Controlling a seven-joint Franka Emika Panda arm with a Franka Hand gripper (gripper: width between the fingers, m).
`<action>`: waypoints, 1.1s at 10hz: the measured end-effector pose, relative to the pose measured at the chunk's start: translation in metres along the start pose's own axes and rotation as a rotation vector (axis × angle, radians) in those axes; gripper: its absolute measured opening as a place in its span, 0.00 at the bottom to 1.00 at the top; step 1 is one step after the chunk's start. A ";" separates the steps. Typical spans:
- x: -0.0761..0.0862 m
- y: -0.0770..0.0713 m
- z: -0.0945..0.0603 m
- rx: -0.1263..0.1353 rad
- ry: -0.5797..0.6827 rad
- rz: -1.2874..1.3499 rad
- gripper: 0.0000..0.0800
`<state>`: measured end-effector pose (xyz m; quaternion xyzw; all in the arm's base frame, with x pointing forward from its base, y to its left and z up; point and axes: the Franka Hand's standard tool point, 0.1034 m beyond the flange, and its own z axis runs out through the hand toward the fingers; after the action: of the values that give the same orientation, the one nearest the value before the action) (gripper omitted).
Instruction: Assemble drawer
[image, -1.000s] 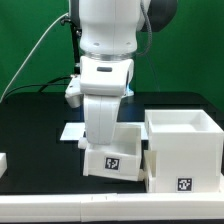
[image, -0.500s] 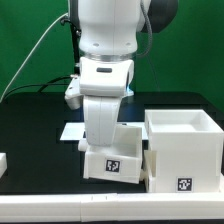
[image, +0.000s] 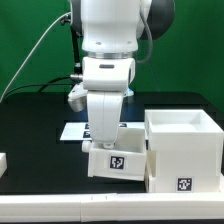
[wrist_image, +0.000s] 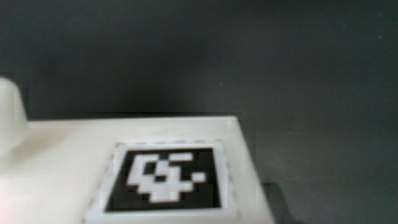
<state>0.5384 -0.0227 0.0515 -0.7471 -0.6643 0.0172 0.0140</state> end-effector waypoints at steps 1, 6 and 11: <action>-0.001 0.000 0.001 0.001 0.000 -0.002 0.05; -0.031 -0.002 0.006 0.016 0.106 0.000 0.05; -0.014 0.011 -0.013 -0.014 0.116 0.004 0.05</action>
Offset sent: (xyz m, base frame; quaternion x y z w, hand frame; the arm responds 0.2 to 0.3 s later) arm 0.0000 0.0000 0.0000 0.0000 0.1296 0.0000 0.9916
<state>0.5480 -0.0374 0.0641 -0.7481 -0.6611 -0.0306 0.0474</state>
